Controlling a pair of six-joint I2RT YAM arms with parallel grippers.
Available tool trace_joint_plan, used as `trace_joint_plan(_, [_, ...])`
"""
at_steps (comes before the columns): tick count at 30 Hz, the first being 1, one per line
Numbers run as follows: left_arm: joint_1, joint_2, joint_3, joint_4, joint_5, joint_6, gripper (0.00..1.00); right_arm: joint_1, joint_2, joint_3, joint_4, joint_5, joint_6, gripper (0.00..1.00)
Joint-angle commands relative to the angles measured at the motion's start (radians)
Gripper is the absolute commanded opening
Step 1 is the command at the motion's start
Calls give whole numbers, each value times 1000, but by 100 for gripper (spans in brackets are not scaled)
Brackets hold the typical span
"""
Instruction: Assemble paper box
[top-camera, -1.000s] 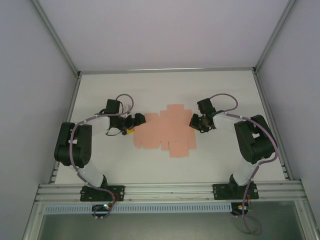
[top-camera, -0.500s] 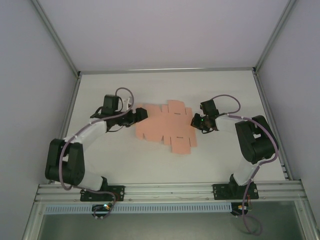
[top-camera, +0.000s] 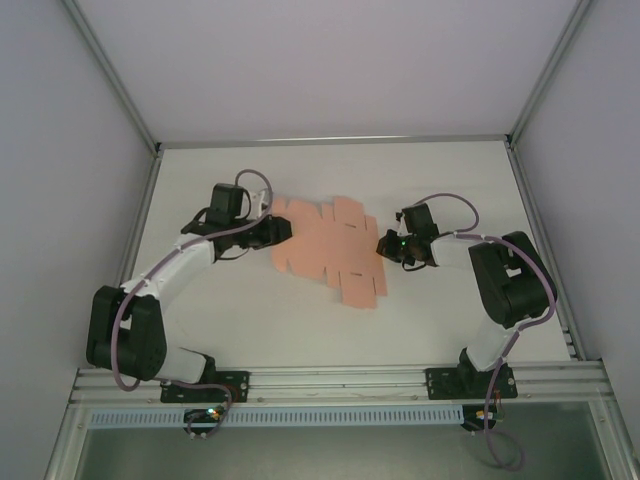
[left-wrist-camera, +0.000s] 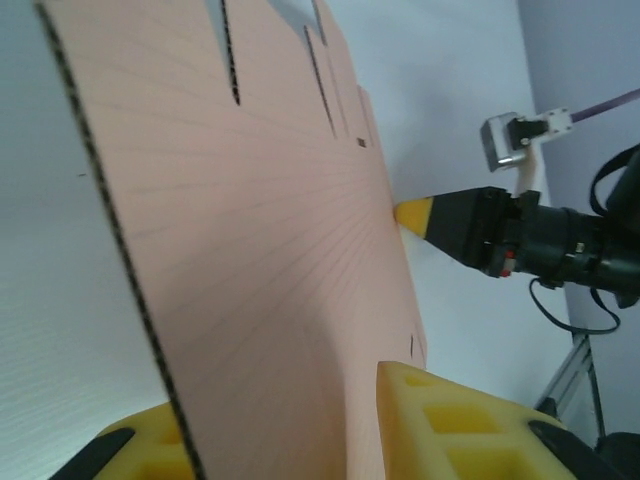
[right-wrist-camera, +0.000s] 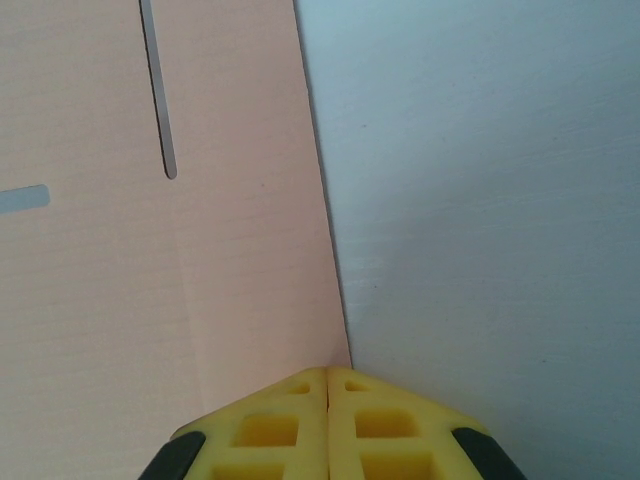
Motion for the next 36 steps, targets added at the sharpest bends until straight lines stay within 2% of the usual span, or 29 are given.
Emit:
trace_joint_plan(1, [-15,-1,34,-109,-92,58,25,8,24,-45,-122,-5,-20,7])
trace_joint_plan(5, [-29,-13,51,-169,-154,97,9,2,6,-54,-128,1,-18,8])
trace_joint_plan(8, [-28,-32,44,-143,-118,101,4,-11,-23,-67,-119,-3,-19,12])
trace_joint_plan(10, [-28,-48,35,-99,-71,92,4,-28,-54,-82,-102,-26,-19,18])
trace_joint_plan(12, [-28,-72,34,-56,-6,81,4,-67,-101,-111,-58,-86,-19,29])
trace_joint_plan(14, [-26,-102,35,-22,36,64,4,-126,-163,-152,13,-177,-4,44])
trace_joint_plan(16, [-25,-140,28,25,104,42,4,-189,-224,-191,95,-287,11,54])
trace_joint_plan(20, [-23,-243,-9,151,193,-29,2,-268,-322,-222,212,-476,39,64])
trace_joint_plan(23, [-23,-313,-21,202,230,-58,3,-276,-386,-208,265,-592,54,66])
trace_joint_plan(31, [-22,-437,-68,287,250,-100,3,-275,-472,-207,449,-692,158,63])
trace_joint_plan(35, [-21,-449,-85,307,244,-110,2,-274,-479,-217,614,-761,269,60])
trace_joint_plan(36, [-22,-450,-89,314,245,-115,2,-274,-481,-213,622,-773,284,56])
